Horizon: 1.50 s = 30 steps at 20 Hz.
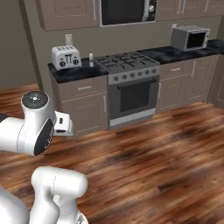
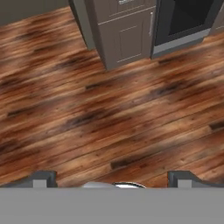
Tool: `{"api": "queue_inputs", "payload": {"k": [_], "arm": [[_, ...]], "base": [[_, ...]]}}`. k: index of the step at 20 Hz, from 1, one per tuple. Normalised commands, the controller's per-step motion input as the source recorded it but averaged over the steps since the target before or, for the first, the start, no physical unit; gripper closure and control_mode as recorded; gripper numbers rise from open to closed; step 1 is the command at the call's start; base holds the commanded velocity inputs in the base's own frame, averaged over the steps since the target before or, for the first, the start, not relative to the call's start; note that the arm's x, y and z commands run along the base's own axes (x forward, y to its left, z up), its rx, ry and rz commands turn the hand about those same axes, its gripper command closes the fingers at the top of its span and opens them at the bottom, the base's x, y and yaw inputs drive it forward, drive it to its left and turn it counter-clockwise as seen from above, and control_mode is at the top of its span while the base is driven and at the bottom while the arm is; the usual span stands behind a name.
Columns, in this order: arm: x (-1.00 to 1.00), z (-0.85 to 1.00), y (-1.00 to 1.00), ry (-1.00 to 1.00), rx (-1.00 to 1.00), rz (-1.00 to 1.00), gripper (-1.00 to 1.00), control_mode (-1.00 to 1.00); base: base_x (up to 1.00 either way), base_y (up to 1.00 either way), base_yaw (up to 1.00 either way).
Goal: Place the drinks on the dining counter in a tight cluster.
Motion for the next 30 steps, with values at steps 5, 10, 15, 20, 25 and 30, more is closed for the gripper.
{"api": "queue_inputs", "payload": {"k": [5, 10, 15, 20, 25, 30], "arm": [[0.00, 0.00, 0.00, 0.00, 0.00, 0.00, -1.00, 1.00], [0.00, 0.00, 0.00, 0.00, 0.00, 0.00, -1.00, 1.00], [0.00, 0.00, 0.00, 0.00, 0.00, 0.00, -1.00, 1.00], [0.00, 0.00, 0.00, 0.00, 0.00, 0.00, -1.00, 1.00], [0.00, 0.00, 0.00, 0.00, 0.00, 0.00, -1.00, 1.00], [0.00, 0.00, 0.00, 0.00, 0.00, 0.00, -1.00, 1.00]], "base": [[0.94, 0.00, 0.00], [0.94, 0.00, 0.01], [0.90, 0.00, 0.07], [0.83, 0.00, 0.09], [0.88, -0.03, 0.01], [0.90, -0.08, 0.01]]}}
